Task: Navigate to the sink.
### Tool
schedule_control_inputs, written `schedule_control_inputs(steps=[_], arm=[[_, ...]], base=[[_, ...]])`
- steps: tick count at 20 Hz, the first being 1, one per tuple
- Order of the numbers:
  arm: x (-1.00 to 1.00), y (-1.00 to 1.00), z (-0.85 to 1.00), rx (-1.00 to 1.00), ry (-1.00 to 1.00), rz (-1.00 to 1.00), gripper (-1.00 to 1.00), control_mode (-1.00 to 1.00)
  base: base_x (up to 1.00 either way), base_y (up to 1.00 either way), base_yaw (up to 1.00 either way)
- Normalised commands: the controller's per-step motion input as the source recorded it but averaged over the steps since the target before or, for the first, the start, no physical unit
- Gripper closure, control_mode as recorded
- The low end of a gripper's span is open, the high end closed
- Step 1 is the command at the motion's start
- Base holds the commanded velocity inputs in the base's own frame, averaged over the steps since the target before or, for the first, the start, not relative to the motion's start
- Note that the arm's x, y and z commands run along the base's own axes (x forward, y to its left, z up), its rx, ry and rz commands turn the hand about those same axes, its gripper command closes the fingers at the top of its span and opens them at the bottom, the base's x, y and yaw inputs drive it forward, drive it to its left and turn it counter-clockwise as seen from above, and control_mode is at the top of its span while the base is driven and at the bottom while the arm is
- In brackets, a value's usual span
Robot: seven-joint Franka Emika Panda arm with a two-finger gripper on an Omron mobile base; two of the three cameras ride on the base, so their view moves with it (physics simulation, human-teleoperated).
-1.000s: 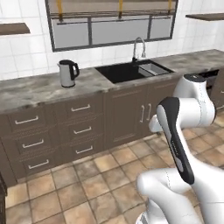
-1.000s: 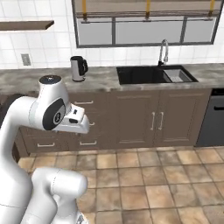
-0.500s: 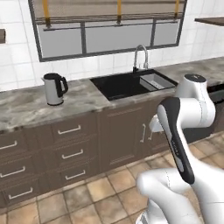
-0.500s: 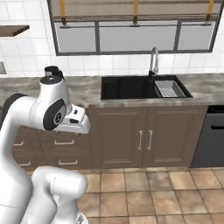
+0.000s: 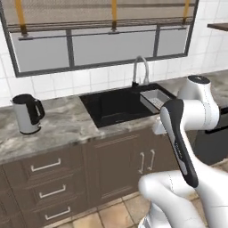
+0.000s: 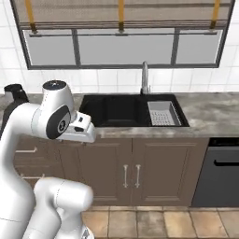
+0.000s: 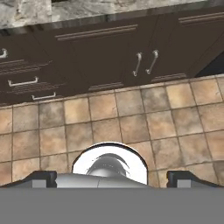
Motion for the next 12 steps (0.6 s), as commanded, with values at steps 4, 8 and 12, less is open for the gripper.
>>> schedule_control_inputs(steps=[4, 8, 12], arm=[[0.0, 0.0, 0.0, 0.0, 0.0, 0.0, -1.0, 1.0], [0.0, 0.0, 0.0, 0.0, 0.0, 0.0, -1.0, 1.0], [0.0, 0.0, 0.0, 0.0, 0.0, 0.0, -1.0, 1.0]], base=[[1.0, -0.68, 0.11], [0.89, -0.65, 0.12], [0.62, -0.6, 0.16]])
